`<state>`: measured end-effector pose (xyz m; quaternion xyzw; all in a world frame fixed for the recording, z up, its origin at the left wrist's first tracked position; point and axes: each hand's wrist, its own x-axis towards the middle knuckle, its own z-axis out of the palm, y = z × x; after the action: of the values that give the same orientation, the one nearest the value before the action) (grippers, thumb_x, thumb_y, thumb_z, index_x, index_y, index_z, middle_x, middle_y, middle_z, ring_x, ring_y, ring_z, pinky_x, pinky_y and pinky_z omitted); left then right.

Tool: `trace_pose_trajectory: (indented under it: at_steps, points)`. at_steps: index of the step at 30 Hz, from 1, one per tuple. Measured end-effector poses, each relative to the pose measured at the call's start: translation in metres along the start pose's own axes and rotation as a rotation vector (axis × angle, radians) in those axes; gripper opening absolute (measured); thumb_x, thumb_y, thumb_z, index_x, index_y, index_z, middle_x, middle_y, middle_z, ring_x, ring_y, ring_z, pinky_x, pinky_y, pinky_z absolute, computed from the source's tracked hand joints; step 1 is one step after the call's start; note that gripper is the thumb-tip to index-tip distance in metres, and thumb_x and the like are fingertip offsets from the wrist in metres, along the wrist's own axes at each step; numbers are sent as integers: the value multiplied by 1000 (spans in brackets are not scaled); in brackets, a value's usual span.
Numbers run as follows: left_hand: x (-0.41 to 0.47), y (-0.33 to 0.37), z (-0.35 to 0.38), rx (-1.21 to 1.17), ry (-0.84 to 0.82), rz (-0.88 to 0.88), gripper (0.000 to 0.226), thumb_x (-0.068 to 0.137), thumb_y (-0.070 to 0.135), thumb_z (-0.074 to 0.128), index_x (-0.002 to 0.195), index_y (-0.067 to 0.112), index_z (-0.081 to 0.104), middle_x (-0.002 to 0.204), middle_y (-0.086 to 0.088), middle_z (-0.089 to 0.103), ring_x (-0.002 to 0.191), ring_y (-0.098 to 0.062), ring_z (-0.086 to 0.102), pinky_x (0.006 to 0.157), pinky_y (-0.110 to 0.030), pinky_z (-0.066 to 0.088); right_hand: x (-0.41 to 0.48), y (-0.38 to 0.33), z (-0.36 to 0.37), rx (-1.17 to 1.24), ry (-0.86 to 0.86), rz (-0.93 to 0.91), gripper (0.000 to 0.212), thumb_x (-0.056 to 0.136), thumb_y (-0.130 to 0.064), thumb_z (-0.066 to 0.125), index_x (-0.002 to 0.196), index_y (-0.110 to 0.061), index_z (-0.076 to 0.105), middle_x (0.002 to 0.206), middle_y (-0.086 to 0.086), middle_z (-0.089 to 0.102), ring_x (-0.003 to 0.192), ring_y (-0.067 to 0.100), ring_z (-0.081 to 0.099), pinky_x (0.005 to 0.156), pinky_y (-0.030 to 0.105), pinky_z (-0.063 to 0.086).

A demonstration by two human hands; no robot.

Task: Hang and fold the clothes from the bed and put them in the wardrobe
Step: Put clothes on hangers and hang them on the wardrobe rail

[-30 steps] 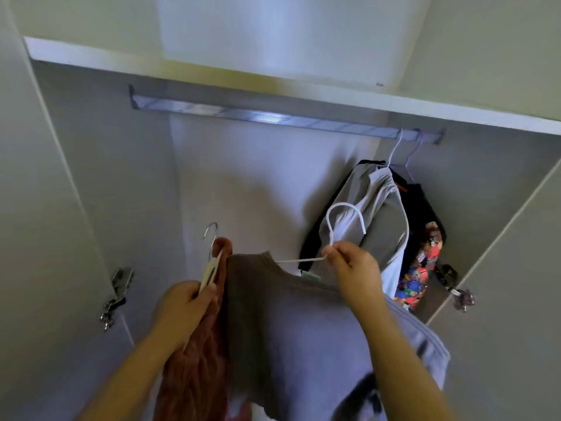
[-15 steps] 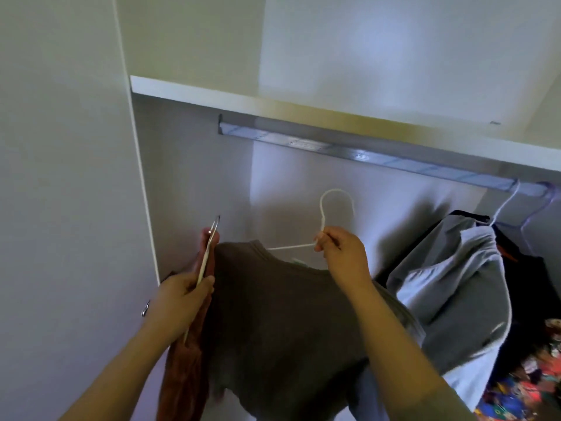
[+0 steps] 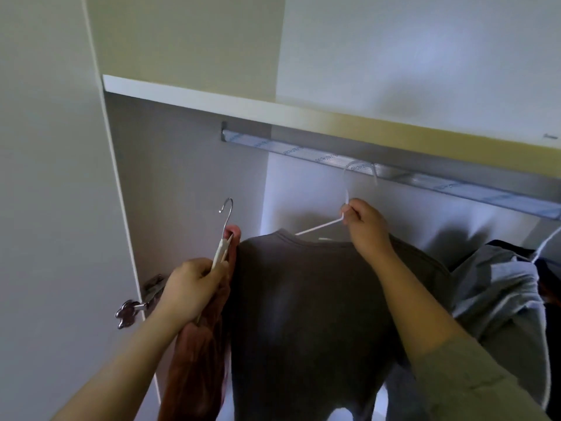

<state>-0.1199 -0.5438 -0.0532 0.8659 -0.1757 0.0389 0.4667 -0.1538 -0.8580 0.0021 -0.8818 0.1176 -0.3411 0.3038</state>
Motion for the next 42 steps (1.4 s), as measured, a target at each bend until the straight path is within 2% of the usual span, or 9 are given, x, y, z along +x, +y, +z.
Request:
trace_pose_trajectory:
  at_steps: [5, 9, 14, 17, 23, 32, 35, 39, 42]
  points:
    - [0, 9, 14, 4, 45, -14, 46, 95, 30, 56, 57, 5, 54, 51, -9, 54, 50, -21, 50, 59, -41, 47, 23, 10, -6, 16, 2, -61, 23, 98, -16, 46, 79, -10, 58, 79, 9, 64, 80, 31, 59, 82, 40, 46]
    - [3, 22, 22, -9, 83, -37, 46, 95, 30, 57, 55, 7, 53, 50, -10, 55, 48, -21, 51, 59, -41, 47, 42, 22, -7, 34, -13, -44, 22, 98, -14, 46, 81, -12, 60, 77, -3, 62, 86, 31, 60, 92, 41, 42]
    - [4, 32, 26, -11, 85, -17, 46, 96, 31, 56, 61, 2, 58, 51, -7, 55, 51, -22, 53, 58, -39, 46, 62, 36, -6, 109, -33, 9, 25, 97, -13, 44, 76, -17, 57, 71, -12, 57, 81, 18, 53, 77, 29, 37]
    - [8, 35, 24, -3, 111, -8, 45, 96, 31, 56, 59, 4, 58, 53, -7, 57, 56, -26, 57, 60, -40, 46, 71, 34, 2, 154, -47, -5, 27, 98, -13, 44, 73, -19, 55, 69, -13, 55, 79, 13, 50, 77, 27, 36]
    - [15, 34, 22, -18, 165, -22, 45, 95, 27, 58, 51, 16, 55, 44, 10, 57, 43, -3, 52, 52, -28, 39, 85, 25, 14, 188, -39, -56, 29, 99, -14, 45, 73, -21, 54, 67, -6, 51, 75, 19, 48, 74, 29, 34]
    - [14, 32, 30, -29, 162, -37, 45, 95, 28, 57, 52, 19, 54, 43, 10, 56, 39, -3, 50, 51, -27, 39, 95, 40, 20, 219, -98, -25, 35, 98, -10, 43, 65, -23, 48, 71, -5, 53, 78, 22, 48, 74, 31, 33]
    - [13, 32, 31, -32, 144, -44, 43, 96, 29, 56, 54, 17, 56, 45, 9, 58, 39, -4, 50, 50, -27, 40, 89, 53, 24, 222, -128, -12, 35, 100, -10, 42, 67, -21, 48, 73, -2, 55, 83, 32, 51, 85, 36, 35]
    - [13, 32, 32, -32, 148, -59, 44, 96, 30, 56, 54, 18, 55, 46, 7, 59, 39, -5, 51, 49, -26, 41, 83, 52, 29, 203, -84, -8, 28, 101, -10, 41, 77, -17, 55, 68, -8, 54, 76, 18, 52, 102, 45, 29]
    - [11, 31, 32, -43, 147, -58, 43, 96, 30, 55, 55, 19, 58, 48, 8, 60, 41, -4, 52, 51, -27, 42, 77, 47, 31, 155, -50, -15, 23, 100, -17, 47, 85, -10, 62, 77, 1, 63, 84, 25, 57, 115, 54, 24]
